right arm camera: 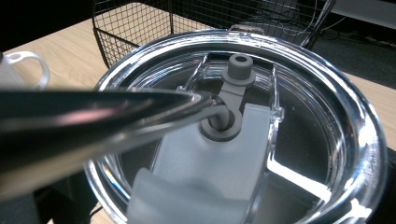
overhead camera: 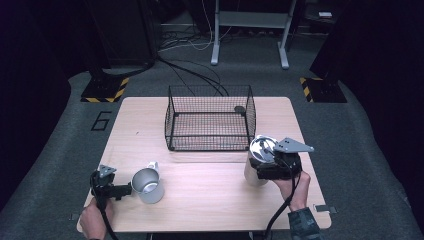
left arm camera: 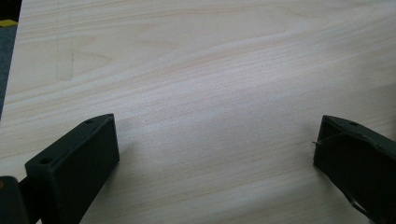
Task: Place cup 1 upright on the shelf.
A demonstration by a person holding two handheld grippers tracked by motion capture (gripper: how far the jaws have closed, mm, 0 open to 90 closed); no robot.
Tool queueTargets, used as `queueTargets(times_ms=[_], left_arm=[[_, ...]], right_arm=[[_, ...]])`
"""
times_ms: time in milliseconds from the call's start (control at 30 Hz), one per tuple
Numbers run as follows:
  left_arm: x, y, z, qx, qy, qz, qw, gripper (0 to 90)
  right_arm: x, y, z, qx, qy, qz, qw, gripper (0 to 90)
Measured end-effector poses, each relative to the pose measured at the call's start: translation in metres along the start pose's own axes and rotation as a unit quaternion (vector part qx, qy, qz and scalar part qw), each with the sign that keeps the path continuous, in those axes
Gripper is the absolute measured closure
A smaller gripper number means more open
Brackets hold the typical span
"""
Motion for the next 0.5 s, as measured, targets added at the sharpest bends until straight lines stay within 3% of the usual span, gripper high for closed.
queueTargets(times_ms=[500], left_arm=[[0.000, 0.000, 0.000, -0.001, 0.001, -0.001, 1.0000, 0.0]], right_arm=[[-0.021, 0.000, 0.003, -0.004, 0.008, 0.003, 1.0000, 3.3]])
Point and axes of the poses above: each handheld gripper's, and its own axes: y roughly backward along the jaws, x roughly out of its underside, z roughly to its left, the point moved 9 cm from there along -y, roughly forward along the jaws, and after that the axes turned 6 degrees about z, right-handed, at the moved point
